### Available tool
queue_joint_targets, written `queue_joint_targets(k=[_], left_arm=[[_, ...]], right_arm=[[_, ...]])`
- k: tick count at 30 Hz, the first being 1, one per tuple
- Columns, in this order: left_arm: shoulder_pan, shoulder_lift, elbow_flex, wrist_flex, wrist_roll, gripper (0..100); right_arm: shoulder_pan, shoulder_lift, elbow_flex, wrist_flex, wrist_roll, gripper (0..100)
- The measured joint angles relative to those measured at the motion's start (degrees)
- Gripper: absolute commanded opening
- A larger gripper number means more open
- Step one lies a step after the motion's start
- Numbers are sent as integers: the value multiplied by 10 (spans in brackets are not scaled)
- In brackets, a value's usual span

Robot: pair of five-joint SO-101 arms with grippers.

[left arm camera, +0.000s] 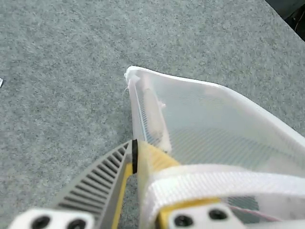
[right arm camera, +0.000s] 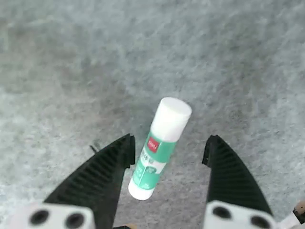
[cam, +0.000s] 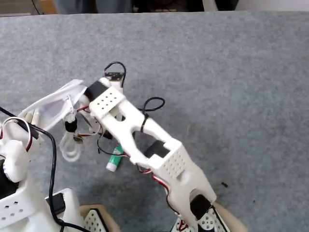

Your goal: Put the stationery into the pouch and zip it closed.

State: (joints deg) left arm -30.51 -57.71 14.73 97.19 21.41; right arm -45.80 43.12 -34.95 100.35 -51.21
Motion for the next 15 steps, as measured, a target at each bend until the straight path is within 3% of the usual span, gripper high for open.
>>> queue_joint_targets(k=[8, 15], left_arm=[[0, 0, 0, 0, 0, 28], [0, 0, 0, 0, 0, 28]], right_arm=[[1, 0, -2, 0, -6, 243], [1, 1, -2, -1, -120, 227]])
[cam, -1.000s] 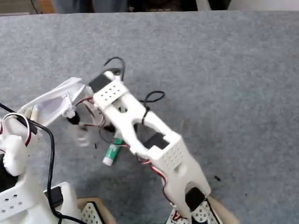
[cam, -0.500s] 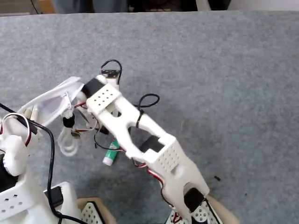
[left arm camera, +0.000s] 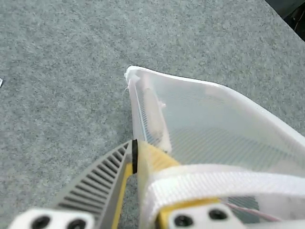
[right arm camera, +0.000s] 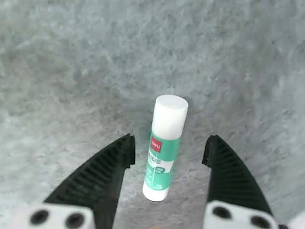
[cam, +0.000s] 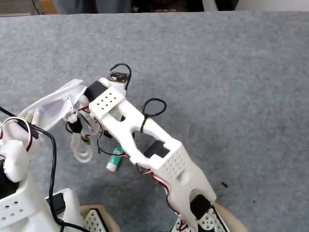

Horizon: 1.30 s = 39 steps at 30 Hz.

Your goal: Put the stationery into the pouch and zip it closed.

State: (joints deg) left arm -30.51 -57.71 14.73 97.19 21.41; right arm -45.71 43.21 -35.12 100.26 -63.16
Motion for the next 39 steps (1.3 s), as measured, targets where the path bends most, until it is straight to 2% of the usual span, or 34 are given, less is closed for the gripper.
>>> queue_joint_targets(k=[4, 24, 28, 39], left_arm=[[0, 0, 0, 0, 0, 28], [0, 0, 0, 0, 0, 28], [0, 0, 0, 0, 0, 28], [0, 0, 0, 0, 0, 28]], right_arm=[[0, 11, 0, -1, -39, 145], [14, 73, 0, -3, -45, 145], [17, 73, 0, -3, -45, 5], [74, 70, -11, 2, -47, 11]])
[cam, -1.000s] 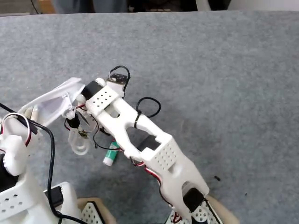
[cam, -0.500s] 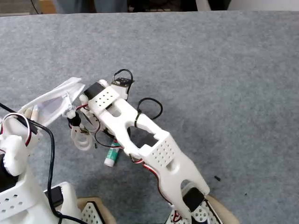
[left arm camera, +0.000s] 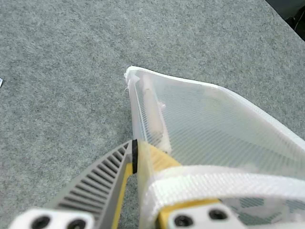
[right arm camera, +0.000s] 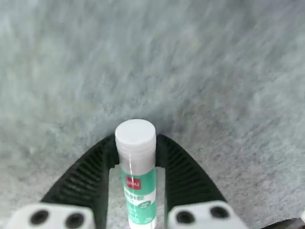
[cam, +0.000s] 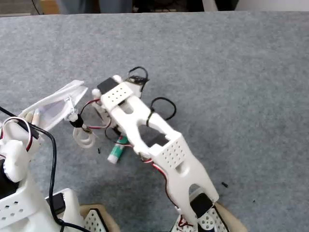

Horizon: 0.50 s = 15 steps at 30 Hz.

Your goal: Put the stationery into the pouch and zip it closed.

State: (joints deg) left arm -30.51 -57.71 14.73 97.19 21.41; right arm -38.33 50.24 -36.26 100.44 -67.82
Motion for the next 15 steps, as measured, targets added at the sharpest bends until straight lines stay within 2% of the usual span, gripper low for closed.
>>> queue_joint_targets(k=[8, 11, 15], left_arm=[[0, 0, 0, 0, 0, 28], [0, 0, 0, 0, 0, 28], [0, 0, 0, 0, 0, 28]], right_arm=[[25, -130, 0, 0, 4, 11], [37, -186, 0, 0, 56, 11], [57, -249, 0, 0, 164, 11]])
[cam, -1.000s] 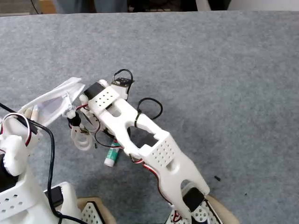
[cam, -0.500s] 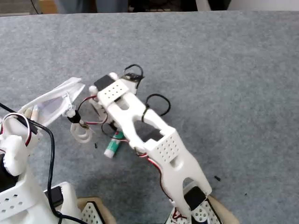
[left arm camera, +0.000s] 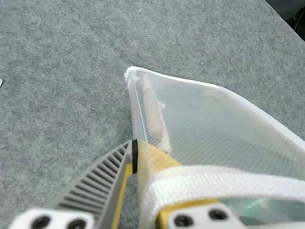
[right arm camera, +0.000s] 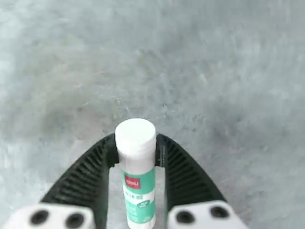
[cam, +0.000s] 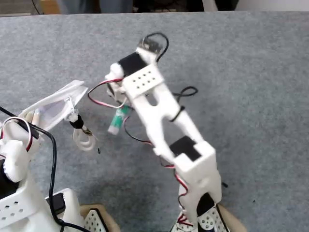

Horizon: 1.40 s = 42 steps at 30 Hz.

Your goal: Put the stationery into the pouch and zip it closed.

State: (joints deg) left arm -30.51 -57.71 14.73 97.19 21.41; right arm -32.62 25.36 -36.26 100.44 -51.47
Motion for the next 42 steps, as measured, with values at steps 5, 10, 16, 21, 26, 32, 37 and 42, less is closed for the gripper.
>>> queue_joint_targets(k=[5, 10, 16, 21, 26, 32, 37, 42], left_arm=[[0, 0, 25, 0, 0, 28], [33, 0, 33, 18, 0, 28], [127, 0, 33, 33, 0, 28], [177, 0, 33, 33, 0, 27], [264, 0, 33, 33, 0, 27], [391, 0, 25, 33, 2, 27], [442, 0, -1, 34, 15, 27], [450, 0, 32, 38, 33, 27]], right_arm=[[21, -53, 0, 1, 200, 11], [37, -113, 0, 1, 278, 11], [40, -204, 0, 4, 287, 11], [40, -310, 38, 4, 299, 11], [40, -409, 61, 4, 357, 11], [42, -508, 62, 5, 397, 11], [40, -564, 62, 5, 406, 11], [41, -606, 65, 4, 406, 11]])
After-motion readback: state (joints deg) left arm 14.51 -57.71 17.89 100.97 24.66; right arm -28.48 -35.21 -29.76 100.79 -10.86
